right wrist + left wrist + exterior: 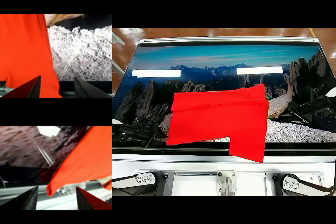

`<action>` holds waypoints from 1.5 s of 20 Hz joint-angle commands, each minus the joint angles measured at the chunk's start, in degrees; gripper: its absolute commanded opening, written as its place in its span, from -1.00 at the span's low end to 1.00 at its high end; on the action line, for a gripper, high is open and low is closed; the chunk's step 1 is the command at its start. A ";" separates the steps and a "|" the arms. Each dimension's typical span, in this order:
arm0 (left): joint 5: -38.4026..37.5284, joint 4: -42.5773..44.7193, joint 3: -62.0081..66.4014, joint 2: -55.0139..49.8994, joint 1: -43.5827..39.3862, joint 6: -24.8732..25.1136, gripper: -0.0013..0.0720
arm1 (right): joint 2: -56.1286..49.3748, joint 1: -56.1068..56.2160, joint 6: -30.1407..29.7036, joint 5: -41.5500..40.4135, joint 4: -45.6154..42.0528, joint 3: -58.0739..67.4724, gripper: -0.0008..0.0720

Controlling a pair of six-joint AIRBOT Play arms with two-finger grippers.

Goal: Fold the shirts.

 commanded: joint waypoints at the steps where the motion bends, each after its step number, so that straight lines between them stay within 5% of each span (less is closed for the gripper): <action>1: 1.22 -1.51 -0.61 -1.73 -0.98 0.33 0.49 | 0.13 0.28 0.44 -1.05 1.03 -0.26 0.49; 5: 2.43 -2.99 -1.16 -3.78 -3.54 0.11 0.40 | 0.13 0.28 1.07 -0.81 0.83 -0.26 0.49; 7: 4.50 -3.28 -1.25 -3.85 -5.03 -1.22 -0.47 | 0.13 0.31 1.18 -0.07 -0.90 -0.26 0.49; 11: 4.68 -3.41 -1.25 -3.39 -5.27 -0.55 -0.88 | 0.13 0.31 0.39 0.13 -1.38 -7.54 0.50; 13: 4.66 -3.41 -1.22 -2.32 -5.29 0.76 -0.88 | 0.13 0.98 -2.58 -0.02 4.70 -13.18 0.74; 17: 4.61 -3.45 -1.11 0.44 -5.25 2.69 -0.88 | 0.13 8.33 -2.93 -9.09 1.31 -20.48 0.72; 19: 4.59 -3.45 -1.11 1.33 -5.25 2.69 -0.88 | -0.13 10.75 -2.12 -14.05 3.39 -22.43 0.54; 25: 4.63 -6.69 -1.01 1.88 -5.25 3.76 -0.88 | -4.39 13.68 -2.16 -17.22 8.98 -23.34 0.51; 27: 4.63 -10.21 -0.11 1.90 -5.25 6.19 -0.88 | -4.24 14.03 -2.19 -17.40 9.86 -22.86 -0.52; 28: 4.61 -11.47 1.09 1.90 -5.25 6.82 -0.88 | -3.56 14.03 -2.71 -16.61 10.25 -21.94 -0.82; 30: 4.52 -12.90 5.11 2.12 -5.27 6.78 -0.88 | -0.31 14.05 -5.86 -16.28 10.25 -18.60 -0.82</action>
